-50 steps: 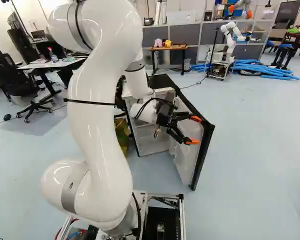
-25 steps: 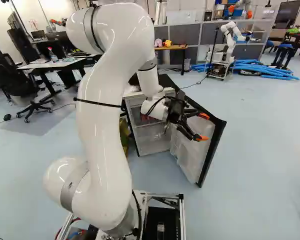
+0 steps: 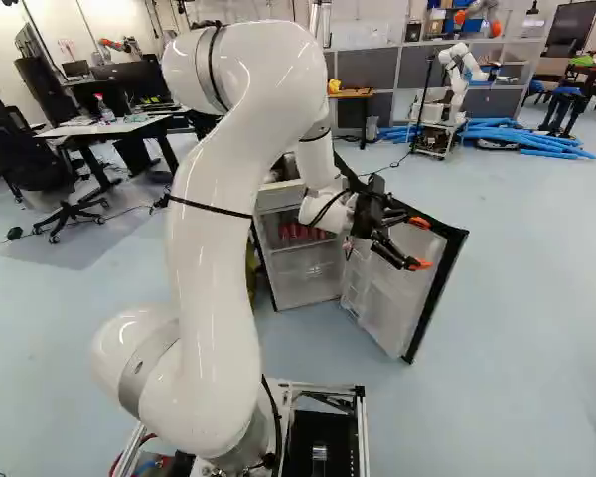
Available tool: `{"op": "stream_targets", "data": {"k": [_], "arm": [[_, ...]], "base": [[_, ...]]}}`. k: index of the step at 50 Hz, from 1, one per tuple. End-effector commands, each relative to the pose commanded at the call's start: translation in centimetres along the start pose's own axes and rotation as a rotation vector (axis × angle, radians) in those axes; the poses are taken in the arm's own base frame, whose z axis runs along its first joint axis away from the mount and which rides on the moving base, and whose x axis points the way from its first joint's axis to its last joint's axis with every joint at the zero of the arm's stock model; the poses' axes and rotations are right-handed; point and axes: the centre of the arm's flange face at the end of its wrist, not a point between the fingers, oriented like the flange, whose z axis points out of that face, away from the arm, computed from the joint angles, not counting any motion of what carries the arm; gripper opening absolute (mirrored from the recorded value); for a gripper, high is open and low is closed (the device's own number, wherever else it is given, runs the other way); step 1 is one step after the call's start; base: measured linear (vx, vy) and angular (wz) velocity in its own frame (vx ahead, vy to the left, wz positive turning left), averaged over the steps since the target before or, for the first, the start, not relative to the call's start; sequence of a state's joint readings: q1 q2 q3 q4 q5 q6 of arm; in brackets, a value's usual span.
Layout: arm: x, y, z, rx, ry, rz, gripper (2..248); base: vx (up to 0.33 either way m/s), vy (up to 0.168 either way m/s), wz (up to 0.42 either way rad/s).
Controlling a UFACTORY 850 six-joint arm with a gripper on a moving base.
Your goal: Grab a drink from the fridge
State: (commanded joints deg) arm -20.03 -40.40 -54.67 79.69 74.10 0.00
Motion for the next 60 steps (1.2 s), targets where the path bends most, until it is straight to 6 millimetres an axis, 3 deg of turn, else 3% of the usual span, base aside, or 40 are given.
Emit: {"op": "stream_targets", "data": {"k": [8, 24, 60], "arm": [[0.1, -0.9, 1.2, 0.029, 0.007, 0.003, 247], [0.1, -1.6, 1.0, 0.119, 0.007, -0.025, 247], [1.8, 2.6, -3.1, 0.459, -0.034, -0.206, 247]], "base": [[0.000, 0.000, 0.000], [0.000, 0.000, 0.000], [0.000, 0.000, 0.000]]}}
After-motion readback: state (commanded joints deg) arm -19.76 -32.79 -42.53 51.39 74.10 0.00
